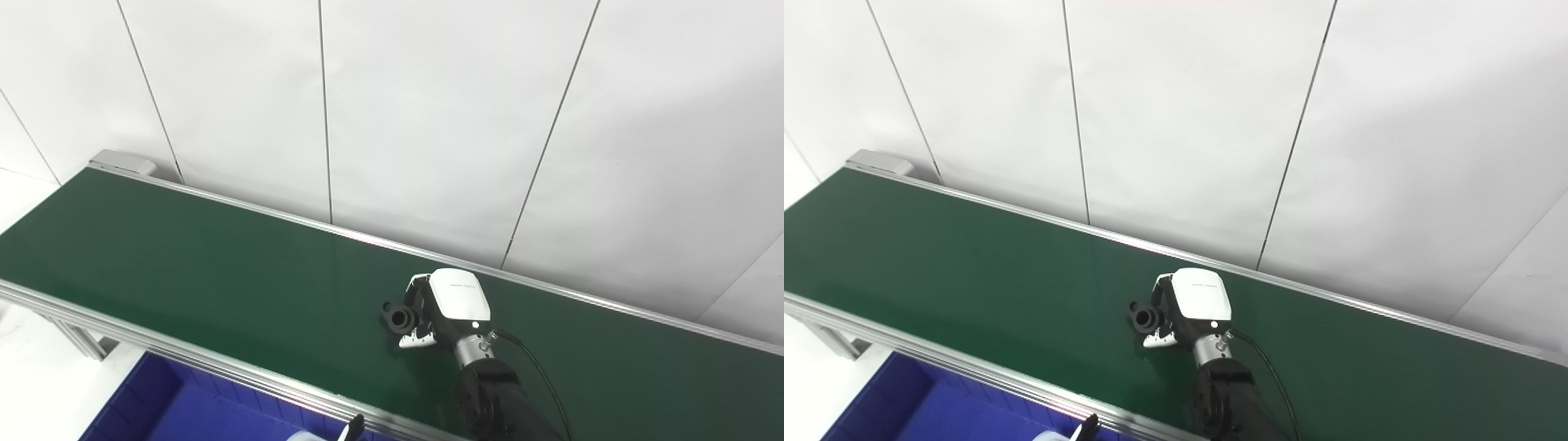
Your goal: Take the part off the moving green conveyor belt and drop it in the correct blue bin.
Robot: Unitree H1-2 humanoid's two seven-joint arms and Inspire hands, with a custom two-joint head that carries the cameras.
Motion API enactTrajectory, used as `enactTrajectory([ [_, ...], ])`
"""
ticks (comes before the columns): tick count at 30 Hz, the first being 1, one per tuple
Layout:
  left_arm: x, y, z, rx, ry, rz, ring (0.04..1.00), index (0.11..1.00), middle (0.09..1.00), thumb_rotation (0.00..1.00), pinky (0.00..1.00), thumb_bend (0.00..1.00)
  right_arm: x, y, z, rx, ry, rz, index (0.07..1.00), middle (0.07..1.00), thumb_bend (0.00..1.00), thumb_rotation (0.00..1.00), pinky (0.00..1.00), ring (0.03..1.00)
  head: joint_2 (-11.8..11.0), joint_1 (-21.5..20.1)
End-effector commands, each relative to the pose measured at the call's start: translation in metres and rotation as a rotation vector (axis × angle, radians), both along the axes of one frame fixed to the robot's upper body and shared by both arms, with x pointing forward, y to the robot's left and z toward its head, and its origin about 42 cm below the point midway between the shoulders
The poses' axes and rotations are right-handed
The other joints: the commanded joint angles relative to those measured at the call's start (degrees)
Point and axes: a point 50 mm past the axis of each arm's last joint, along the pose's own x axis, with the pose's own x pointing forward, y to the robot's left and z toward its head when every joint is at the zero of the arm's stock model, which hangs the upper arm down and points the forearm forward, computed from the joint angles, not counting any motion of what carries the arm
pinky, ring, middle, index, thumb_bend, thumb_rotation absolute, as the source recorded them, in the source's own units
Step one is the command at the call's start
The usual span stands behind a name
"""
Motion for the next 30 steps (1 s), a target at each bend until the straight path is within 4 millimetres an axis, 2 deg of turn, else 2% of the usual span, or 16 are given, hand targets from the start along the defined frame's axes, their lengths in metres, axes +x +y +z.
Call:
enactTrajectory([
  [1,0.004,-0.075,0.035,-0.239,-0.047,0.015,0.963,1.0,1.0,0.78,0.99,0.56,-0.007,0.011,-0.002,-0.014,0.014,0.047,0.482,0.226,0.51,0.14,0.09,0.145,0.0,-0.4],
  [6,0.007,-0.07,0.033,-0.247,-0.033,0.012,0.985,1.0,1.0,0.77,1.0,0.59,-0.007,0.007,0.004,0.013,-0.011,0.047,0.481,0.233,0.51,0.15,0.1,0.153,0.06,-2.44],
  [14,0.013,-0.056,0.032,-0.229,-0.026,0.016,0.995,1.0,1.0,0.84,1.0,0.66,-0.017,-0.006,0.021,0.089,-0.06,0.031,0.484,0.267,0.51,0.15,0.12,0.176,0.83,-7.05],
  [17,0.014,-0.05,0.034,-0.223,-0.021,0.031,0.985,1.0,1.0,0.86,1.0,0.67,-0.031,-0.018,0.031,0.087,-0.14,0.055,0.484,0.283,0.5,0.15,0.12,0.182,1.99,-10.13],
  [20,0.014,-0.043,0.037,-0.228,-0.009,0.03,0.99,1.0,1.0,0.91,1.0,0.67,-0.045,-0.029,0.041,0.102,-0.183,0.069,0.483,0.252,0.51,0.15,0.1,0.156,3.39,-12.81],
  [25,0.015,-0.026,0.046,-0.228,0.01,0.029,1.0,1.0,1.0,0.96,1.0,0.65,-0.072,-0.042,0.058,0.154,-0.173,0.048,0.485,0.263,0.51,0.15,0.11,0.167,6.11,-17.54],
  [28,0.017,-0.018,0.051,-0.24,0.002,0.049,1.0,1.0,1.0,0.96,1.0,0.7,-0.088,-0.048,0.067,0.172,-0.175,0.044,0.486,0.264,0.51,0.14,0.11,0.169,7.99,-20.73],
  [30,0.019,-0.012,0.053,-0.245,-0.009,0.047,1.0,1.0,1.0,0.99,1.0,0.68,-0.101,-0.056,0.073,0.174,-0.167,0.035,0.485,0.276,0.5,0.15,0.12,0.181,8.9,-22.05],
])
